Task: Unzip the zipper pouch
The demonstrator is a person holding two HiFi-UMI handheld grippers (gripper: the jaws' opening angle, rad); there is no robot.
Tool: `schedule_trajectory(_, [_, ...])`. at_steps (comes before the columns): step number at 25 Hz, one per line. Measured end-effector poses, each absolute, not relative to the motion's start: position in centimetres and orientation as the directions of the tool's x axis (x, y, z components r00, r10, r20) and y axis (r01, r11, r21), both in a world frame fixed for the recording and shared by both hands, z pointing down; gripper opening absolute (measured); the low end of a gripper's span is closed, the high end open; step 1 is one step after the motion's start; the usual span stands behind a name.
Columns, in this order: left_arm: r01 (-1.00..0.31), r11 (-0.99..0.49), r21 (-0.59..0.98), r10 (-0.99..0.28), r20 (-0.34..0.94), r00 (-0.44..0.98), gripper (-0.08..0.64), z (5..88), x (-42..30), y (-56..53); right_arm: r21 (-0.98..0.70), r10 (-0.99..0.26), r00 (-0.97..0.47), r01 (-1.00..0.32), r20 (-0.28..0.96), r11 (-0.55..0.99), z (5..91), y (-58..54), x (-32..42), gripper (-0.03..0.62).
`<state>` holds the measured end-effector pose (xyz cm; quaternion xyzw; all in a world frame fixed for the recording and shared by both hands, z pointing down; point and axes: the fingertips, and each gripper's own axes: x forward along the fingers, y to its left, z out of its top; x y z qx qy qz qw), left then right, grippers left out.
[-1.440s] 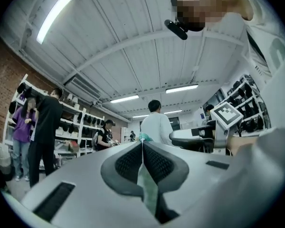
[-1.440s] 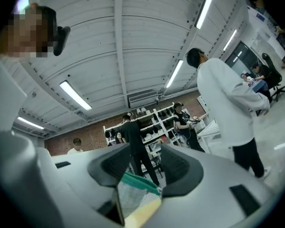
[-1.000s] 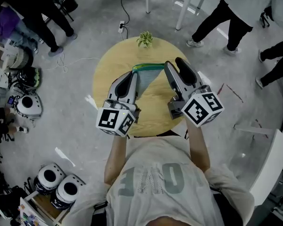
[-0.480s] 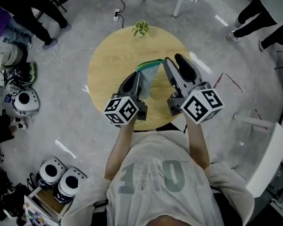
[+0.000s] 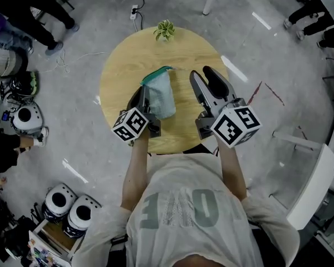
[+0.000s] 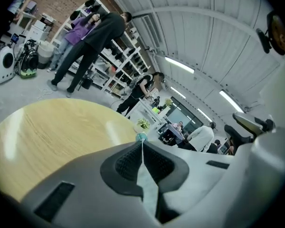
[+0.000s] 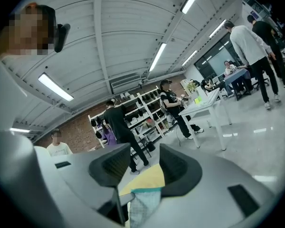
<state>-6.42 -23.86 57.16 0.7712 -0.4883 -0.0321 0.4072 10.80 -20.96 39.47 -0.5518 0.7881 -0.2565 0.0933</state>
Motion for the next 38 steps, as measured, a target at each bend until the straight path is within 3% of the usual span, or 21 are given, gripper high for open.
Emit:
schedule_trajectory(8, [-0.780,-0.080,0.621,-0.775,0.453,0.440,0.029,61.4,-10.0,-24.3,-0.502,-0.903,-0.394,-0.824,0.172,0.264,40.4,-21.3,9.8,0.192])
schedule_trajectory(21, [-0.851,-0.025,0.524,-0.724,0.578,0.377,0.034,64.8,-11.7,-23.6,-0.489,-0.894,-0.411,-0.825,0.177,0.283,40.2,-21.3,9.0,0.192])
schedule_trajectory(23, [-0.848,-0.022,0.529,-0.729,0.572,0.376,0.111,64.8,-11.7,-23.8,-0.488,-0.894,-0.413,-0.825,0.175,0.285,40.1,-21.2,8.9,0.192])
schedule_trajectory(27, [-0.856,-0.009,0.516,-0.748,0.565,0.348,0.154,63.8,-12.5,-24.0,-0.477,-0.896,-0.414,-0.828,0.164,0.295,39.5,-20.9,8.7,0.192])
schedule_trajectory(32, [-0.882,-0.062,0.467,-0.822,0.477,0.311,0.169,58.9,-13.6,-26.3,-0.408,-0.902,-0.407,-0.855,0.146,0.320,38.0,-21.1,8.4,0.192])
schedule_trajectory(38, [-0.930,-0.231,0.287,-0.933,0.205,0.295,0.169,45.0,-13.5,-28.7,-0.260,-0.917,-0.387,-0.899,0.097,0.352,34.9,-21.4,7.5,0.164])
